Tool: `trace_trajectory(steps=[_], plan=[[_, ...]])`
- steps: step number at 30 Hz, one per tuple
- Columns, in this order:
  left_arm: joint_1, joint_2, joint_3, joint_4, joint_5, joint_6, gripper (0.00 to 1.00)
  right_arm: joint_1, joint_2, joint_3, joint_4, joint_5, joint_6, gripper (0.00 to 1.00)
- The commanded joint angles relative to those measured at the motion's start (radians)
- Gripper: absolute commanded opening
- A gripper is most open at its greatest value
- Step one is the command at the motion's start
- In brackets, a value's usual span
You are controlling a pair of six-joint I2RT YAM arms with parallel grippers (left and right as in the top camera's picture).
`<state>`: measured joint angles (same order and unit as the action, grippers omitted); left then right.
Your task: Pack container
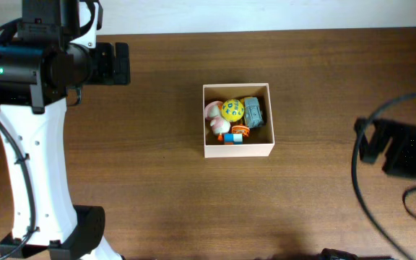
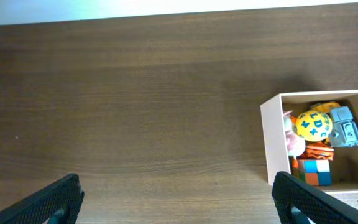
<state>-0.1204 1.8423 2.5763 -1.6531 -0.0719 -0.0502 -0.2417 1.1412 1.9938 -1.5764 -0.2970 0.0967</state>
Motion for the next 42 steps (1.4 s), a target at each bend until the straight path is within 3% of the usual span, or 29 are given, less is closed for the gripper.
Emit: trace_trajectory(steps=[1,15,18,26,30,37,42], plan=[[0.003,0.01,-0.003,-0.003,-0.004,-0.014,0.99,-0.001,-0.024,0.0,-0.003,-0.014,-0.011,0.99],[0.003,0.01,-0.003,-0.01,-0.004,-0.014,0.99,-0.001,-0.072,0.0,-0.01,-0.012,-0.011,0.99],[0.003,0.01,-0.003,-0.01,-0.004,-0.014,0.99,-0.001,-0.072,0.0,0.024,0.075,-0.035,0.99],[0.003,0.01,-0.003,-0.01,-0.004,-0.014,0.99,0.0,-0.087,-0.041,0.103,0.048,-0.261,0.99],[0.003,0.01,-0.003,-0.01,-0.004,-0.014,0.99,0.037,-0.181,-0.232,0.29,0.011,-0.328,0.99],[0.003,0.01,-0.003,-0.01,-0.004,-0.014,0.99,0.098,-0.477,-0.88,0.741,0.013,-0.328,0.99],[0.003,0.01,-0.003,-0.01,-0.004,-0.014,0.99,0.113,-0.709,-1.299,0.916,0.011,-0.325,0.99]])
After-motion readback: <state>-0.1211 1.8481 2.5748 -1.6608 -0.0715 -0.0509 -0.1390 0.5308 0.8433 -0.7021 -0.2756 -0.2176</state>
